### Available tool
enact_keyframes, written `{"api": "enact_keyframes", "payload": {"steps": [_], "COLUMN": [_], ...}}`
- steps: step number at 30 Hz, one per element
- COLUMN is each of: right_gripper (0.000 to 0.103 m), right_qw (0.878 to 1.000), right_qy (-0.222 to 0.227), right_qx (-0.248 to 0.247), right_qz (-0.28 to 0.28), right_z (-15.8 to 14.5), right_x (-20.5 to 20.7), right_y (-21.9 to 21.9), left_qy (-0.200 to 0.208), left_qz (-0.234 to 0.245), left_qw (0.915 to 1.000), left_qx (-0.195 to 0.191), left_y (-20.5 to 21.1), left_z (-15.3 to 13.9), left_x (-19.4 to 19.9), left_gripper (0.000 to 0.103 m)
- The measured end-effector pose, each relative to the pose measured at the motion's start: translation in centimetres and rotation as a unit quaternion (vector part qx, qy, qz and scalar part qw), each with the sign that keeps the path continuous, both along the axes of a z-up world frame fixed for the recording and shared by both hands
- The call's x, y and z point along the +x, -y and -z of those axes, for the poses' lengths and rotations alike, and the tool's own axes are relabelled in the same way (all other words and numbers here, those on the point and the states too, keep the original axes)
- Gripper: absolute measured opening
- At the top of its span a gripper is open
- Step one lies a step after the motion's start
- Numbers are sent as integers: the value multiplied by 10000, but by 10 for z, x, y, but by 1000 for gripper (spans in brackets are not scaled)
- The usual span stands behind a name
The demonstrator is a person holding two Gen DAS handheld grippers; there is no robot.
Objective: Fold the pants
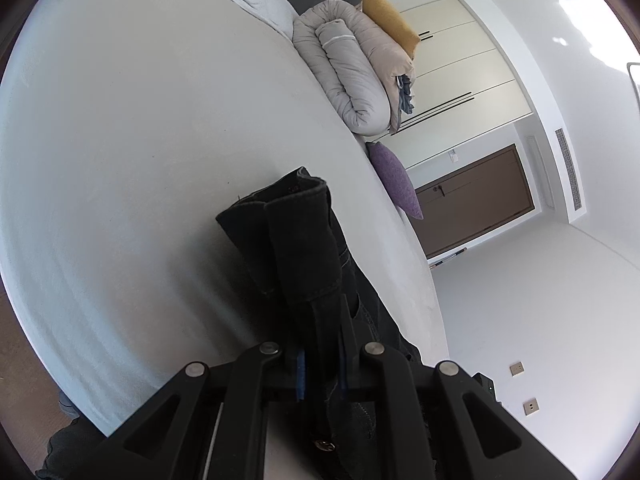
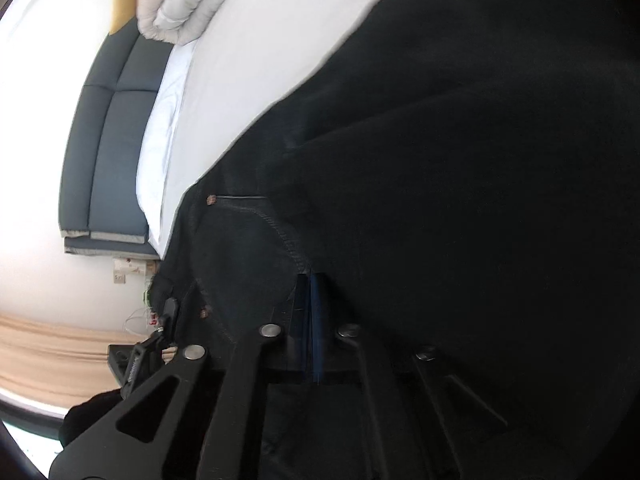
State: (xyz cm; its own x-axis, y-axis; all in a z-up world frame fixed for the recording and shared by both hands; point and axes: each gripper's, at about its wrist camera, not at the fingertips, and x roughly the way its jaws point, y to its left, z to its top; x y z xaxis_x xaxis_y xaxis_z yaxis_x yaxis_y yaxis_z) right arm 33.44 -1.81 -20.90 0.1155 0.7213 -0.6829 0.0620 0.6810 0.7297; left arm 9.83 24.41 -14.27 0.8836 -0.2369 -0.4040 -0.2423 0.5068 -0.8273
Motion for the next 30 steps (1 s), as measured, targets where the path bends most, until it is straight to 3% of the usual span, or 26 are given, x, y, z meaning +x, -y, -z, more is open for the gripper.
{"api": "enact_keyframes", "payload": {"steps": [4,7,9,11,12,13,15,18,20,23,26,30], "right_gripper": [0,0,6,28,56,72,74,74,74,74,74,74], "right_qw": [9995,9982,9977,9948,9928,9900,9837,9786,9735,9696,9703,9718], "right_qy": [264,561,667,956,1066,1139,1124,729,699,737,631,619], "right_qx": [-182,-183,68,331,503,710,1188,1768,2029,2111,2033,1992], "right_qz": [10,-95,-80,83,224,427,752,758,790,990,1147,1103], "right_z": [-1,-5,-11,-23,-29,-34,-39,-37,-38,-36,-26,-24], "right_x": [-4,-6,-11,-23,-29,-35,-45,-50,-55,-61,-61,-62], "right_y": [-3,-4,4,24,35,48,79,113,134,162,178,177], "left_qy": [67,67,189,348,415,472,554,638,660,649,596,647], "left_qz": [50,209,418,694,837,989,1356,1902,2274,2825,3200,3290], "left_qw": [9996,9952,9867,9719,9636,9533,9254,8867,8544,8068,7734,7138], "left_qx": [279,953,1560,2220,2504,2815,3494,4166,4625,5149,5440,6148], "left_y": [6,23,45,75,91,110,154,216,258,311,344,375], "left_z": [-11,-37,-66,-95,-106,-116,-129,-130,-120,-95,-75,-59], "left_x": [1,3,6,9,11,13,17,18,15,9,1,-15], "left_gripper": [10,10,10,10,10,10,10,10,10,10,10,10]}}
